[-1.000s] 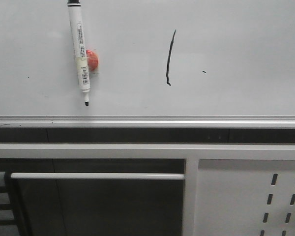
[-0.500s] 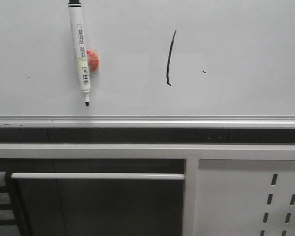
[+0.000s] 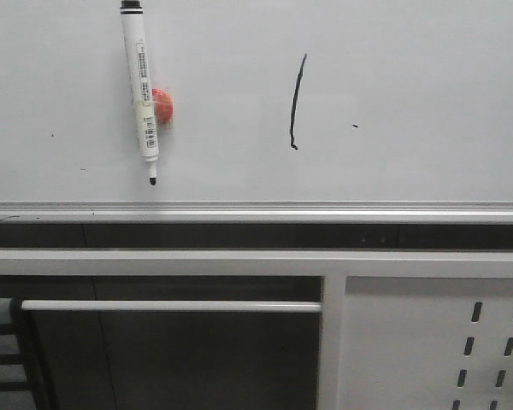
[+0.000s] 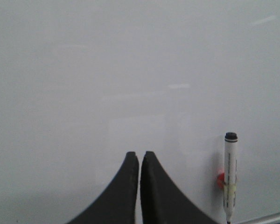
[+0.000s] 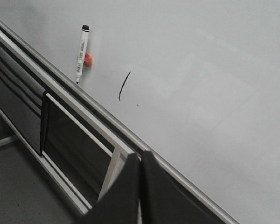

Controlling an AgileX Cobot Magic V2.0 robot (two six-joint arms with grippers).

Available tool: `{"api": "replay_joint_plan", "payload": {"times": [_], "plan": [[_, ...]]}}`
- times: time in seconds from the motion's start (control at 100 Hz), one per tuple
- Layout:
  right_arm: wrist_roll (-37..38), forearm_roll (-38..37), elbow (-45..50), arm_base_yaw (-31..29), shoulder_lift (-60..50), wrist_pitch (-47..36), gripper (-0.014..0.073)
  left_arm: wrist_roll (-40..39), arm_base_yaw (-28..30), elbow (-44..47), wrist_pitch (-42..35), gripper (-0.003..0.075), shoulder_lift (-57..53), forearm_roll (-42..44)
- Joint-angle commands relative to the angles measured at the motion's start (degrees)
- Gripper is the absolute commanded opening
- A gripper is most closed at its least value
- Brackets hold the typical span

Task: Write number 1 on whiteboard

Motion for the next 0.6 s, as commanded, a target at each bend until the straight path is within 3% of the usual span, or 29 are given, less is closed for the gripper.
{"api": "replay_joint_plan", "payload": {"times": [0.0, 0.59], "plan": [[0.3, -1.1, 0.9, -0.4, -1.2, -2.5, -0.0061, 5.0, 0.1, -2.1, 0.3, -0.0018, 0.2, -3.9], [0.3, 2.2, 2.7, -0.4, -3.8, 0.5, -0.0061, 5.5, 0.1, -2.1, 4.5, -0.0018, 0.2, -4.1]]}}
